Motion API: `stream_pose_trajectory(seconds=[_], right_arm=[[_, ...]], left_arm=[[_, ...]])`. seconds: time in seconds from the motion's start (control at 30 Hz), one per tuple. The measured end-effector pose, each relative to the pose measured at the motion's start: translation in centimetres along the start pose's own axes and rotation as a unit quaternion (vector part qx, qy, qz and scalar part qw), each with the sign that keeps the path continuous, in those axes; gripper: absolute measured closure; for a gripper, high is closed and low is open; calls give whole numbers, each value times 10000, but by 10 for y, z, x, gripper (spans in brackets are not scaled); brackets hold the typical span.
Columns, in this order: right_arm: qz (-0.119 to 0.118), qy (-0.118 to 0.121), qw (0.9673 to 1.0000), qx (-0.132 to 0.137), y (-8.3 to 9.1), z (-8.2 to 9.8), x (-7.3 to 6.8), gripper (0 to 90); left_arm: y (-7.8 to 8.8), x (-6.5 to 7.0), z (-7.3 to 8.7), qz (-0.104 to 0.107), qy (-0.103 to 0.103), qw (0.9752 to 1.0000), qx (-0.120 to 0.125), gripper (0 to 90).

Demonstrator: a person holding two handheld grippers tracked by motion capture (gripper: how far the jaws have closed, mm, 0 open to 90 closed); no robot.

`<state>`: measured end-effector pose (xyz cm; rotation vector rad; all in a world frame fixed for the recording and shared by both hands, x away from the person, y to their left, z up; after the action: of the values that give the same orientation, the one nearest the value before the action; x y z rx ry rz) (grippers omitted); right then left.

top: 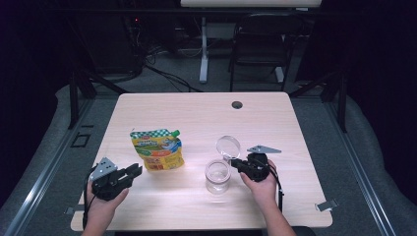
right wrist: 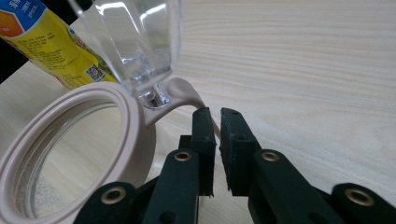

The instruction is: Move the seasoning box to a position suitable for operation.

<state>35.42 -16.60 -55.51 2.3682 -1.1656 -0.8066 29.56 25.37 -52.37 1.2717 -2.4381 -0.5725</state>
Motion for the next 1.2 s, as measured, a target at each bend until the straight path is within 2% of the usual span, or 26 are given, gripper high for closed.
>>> stream_pose_trajectory(seconds=[0.3,0.5,0.6,0.7,0.9,1.0,1.07,1.2], right_arm=[[44,58,10000,25,4,1,1,800],[157,-33,9998,91,12,6,5,778],[201,19,9998,94,17,9,6,767],[210,33,9997,115,22,12,7,753],[312,7,9994,133,34,21,9,744],[354,-18,9992,157,40,24,11,738],[378,-52,9991,183,43,26,12,735],[389,-42,9990,207,48,28,13,729]], left_arm=[[0,-8,-2,22,57,10000,1,714],[-5,-17,-6,83,147,9998,66,597],[-11,-25,-7,251,267,9993,-29,553],[-17,-33,-10,358,379,9986,-3,557],[-22,-40,-18,485,369,9981,78,557],[-27,-42,-20,660,467,9966,134,539],[-32,-41,-21,770,416,9961,71,520],[-37,-37,-22,721,234,9971,-30,526]])
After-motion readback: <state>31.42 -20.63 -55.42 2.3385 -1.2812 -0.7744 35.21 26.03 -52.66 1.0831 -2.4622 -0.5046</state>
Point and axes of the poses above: each handheld gripper's, and its own axes: y roughly backward along the jaws, z roughly out of its underside, x roughly to its right, the point moved 2 cm from there along -y, roughly forward along the jaws, and after that the axes turned 1 degree about -z, right-handed, at the moved point
